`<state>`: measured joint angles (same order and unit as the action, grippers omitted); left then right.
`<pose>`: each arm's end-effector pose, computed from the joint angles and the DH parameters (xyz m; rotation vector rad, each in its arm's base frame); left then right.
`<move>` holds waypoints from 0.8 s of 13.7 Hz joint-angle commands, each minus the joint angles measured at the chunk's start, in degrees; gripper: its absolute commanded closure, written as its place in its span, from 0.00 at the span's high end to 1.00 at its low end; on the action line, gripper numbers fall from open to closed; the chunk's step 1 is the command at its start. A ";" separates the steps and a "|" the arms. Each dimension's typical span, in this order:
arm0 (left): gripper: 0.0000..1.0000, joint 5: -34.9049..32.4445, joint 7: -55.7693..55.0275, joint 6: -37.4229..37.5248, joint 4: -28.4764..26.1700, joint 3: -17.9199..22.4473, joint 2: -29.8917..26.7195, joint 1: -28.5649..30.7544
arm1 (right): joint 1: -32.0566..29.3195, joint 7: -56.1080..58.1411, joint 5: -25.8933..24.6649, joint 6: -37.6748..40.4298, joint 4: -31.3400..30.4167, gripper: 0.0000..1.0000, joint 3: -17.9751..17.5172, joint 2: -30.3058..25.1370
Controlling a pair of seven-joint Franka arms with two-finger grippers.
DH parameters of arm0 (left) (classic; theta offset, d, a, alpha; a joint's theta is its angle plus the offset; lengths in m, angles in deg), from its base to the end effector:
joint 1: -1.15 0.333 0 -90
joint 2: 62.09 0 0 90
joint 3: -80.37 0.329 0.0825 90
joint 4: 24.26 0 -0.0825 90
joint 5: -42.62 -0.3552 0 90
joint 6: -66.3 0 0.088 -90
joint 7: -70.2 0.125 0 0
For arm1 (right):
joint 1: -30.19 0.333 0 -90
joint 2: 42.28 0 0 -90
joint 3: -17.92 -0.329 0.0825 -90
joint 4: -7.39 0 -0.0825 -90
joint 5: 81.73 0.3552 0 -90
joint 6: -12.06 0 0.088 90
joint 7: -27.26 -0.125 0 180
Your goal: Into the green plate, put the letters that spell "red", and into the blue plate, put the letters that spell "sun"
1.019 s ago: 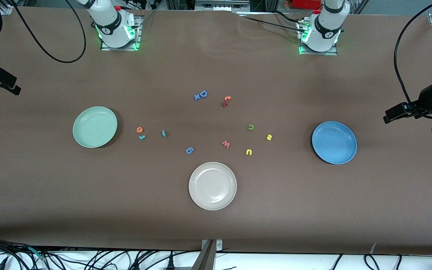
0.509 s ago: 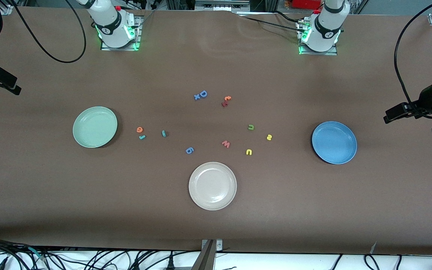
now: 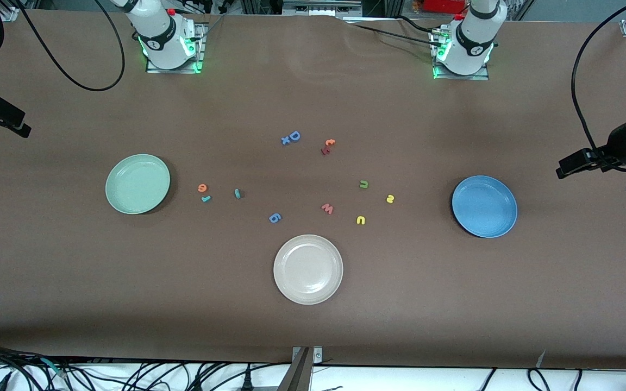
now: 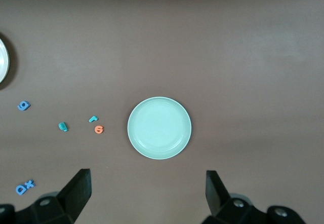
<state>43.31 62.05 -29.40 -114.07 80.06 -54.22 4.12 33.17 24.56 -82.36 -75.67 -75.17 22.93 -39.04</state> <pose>0.5729 0.0254 0.5539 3.1159 0.2971 -0.0550 0.5409 -0.0190 0.6433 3.1227 -0.1296 0.0531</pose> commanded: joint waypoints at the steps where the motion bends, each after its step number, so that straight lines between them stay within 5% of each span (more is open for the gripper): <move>1: 1.00 0.36 0.86 0.43 0.77 -0.13 0.22 0.37 | -0.34 -0.90 0.02 -0.07 -1.11 1.00 -0.61 -1.05; 11: 1.00 0.36 0.86 0.35 0.77 -0.13 0.30 0.37 | 0.10 -0.91 0.02 0.19 -0.50 1.00 -0.61 -0.44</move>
<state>43.31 62.05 -29.40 -114.07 80.07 -54.21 4.13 33.27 24.56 -82.36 -75.68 -75.17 22.85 -38.98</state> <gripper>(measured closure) 0.000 0.000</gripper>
